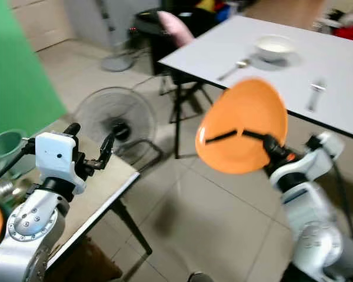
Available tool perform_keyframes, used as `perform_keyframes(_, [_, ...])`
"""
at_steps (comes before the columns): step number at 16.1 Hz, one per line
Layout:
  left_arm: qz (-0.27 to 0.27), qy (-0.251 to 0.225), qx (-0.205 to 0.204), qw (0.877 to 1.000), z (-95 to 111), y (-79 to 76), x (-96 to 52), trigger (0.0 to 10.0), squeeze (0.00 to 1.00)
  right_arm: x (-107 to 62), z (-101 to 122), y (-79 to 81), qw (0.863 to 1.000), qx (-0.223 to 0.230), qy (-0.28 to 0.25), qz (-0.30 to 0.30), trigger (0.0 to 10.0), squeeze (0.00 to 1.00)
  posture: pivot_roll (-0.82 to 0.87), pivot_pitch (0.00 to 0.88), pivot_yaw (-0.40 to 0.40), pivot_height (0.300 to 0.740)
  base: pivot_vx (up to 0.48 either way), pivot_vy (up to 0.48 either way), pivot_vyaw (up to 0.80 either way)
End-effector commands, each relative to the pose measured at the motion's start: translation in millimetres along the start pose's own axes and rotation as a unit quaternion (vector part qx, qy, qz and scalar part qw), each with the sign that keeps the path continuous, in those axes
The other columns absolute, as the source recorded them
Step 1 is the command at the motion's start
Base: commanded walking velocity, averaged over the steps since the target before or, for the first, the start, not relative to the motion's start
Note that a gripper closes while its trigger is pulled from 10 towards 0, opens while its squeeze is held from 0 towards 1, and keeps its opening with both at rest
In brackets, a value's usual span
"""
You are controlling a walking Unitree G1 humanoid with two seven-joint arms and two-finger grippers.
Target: Setting the table
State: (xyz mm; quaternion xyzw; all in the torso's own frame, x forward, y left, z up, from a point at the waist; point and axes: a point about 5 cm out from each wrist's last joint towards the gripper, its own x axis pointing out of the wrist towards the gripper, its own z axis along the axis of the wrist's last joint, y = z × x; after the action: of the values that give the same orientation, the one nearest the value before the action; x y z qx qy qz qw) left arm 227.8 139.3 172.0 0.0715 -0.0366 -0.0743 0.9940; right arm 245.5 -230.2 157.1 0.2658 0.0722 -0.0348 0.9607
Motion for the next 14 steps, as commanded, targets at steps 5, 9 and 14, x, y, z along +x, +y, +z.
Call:
perform_keyframes(5, [0.024, 0.015, 0.004, 1.000, -8.3, 6.8, -4.0, 10.0, 0.00, 7.3, 5.7, 35.5, 0.997, -0.059, -0.036, 0.025, 10.0, 0.00, -0.13, 0.000, 0.067, 0.740, 0.000, 0.000, -0.75])
perform_keyframes(9, [0.035, 0.013, 0.009, 0.999, -7.9, 12.7, -4.5, 10.0, 0.00, 15.2, 8.5, 41.4, 0.996, -0.075, -0.046, 0.034, 10.0, 0.00, -0.13, 0.000, 0.060, 0.740, 0.248, 0.000, -0.27])
perform_keyframes(14, [0.031, 0.012, 0.008, 0.999, -7.9, 13.8, -1.5, 10.0, 0.00, 17.2, 6.0, 45.5, 0.994, -0.095, -0.044, 0.044, 10.0, 0.00, -0.13, 0.000, 0.064, 0.740, 0.256, 0.000, 0.00])
